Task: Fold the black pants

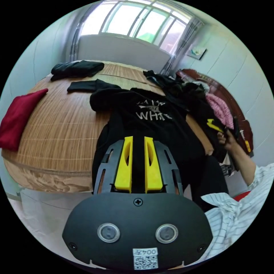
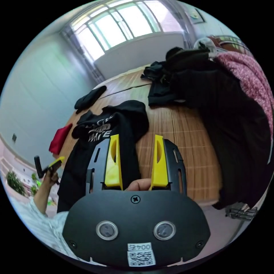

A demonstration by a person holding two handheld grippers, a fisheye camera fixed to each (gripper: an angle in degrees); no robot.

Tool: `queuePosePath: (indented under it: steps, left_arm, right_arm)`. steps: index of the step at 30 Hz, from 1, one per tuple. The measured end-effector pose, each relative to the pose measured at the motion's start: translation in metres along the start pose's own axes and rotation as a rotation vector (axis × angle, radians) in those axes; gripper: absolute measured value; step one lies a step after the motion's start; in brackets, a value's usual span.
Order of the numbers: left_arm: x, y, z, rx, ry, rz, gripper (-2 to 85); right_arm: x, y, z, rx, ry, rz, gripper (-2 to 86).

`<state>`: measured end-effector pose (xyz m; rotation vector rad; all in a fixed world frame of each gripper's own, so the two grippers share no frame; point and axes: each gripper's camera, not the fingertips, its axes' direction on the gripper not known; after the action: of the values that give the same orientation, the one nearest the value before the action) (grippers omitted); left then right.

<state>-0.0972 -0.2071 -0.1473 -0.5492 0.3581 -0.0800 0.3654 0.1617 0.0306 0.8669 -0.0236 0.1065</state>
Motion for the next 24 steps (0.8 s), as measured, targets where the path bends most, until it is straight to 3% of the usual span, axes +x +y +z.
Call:
queuePosePath:
  steps: [5,8,11,15,20,24]
  left_arm:
    - [0.019,0.0,0.093,-0.215,-0.22,0.12,1.7]
    - [0.015,-0.001,0.11,-0.234,-0.23,0.138,0.7]
    - [0.005,0.001,0.121,-0.231,-0.212,0.127,0.4]
    - [-0.004,0.001,0.134,-0.232,-0.209,0.123,0.2]
    - [-0.015,-0.001,0.151,-0.23,-0.215,0.128,0.2]
    - [-0.023,-0.004,0.161,-0.228,-0.21,0.13,0.1]
  right_arm:
    - [0.005,-0.06,0.138,-0.221,0.139,0.079,16.5]
    - [-0.009,-0.071,0.173,-0.2,0.208,0.062,15.0]
    - [-0.027,-0.076,0.192,-0.203,0.32,-0.001,3.0]
    - [-0.066,-0.093,0.166,-0.125,0.349,-0.163,0.1]
    - [-0.101,-0.146,0.085,0.046,0.678,-0.285,-0.4]
    - [-0.075,-0.174,0.053,0.008,0.87,-0.253,0.5]
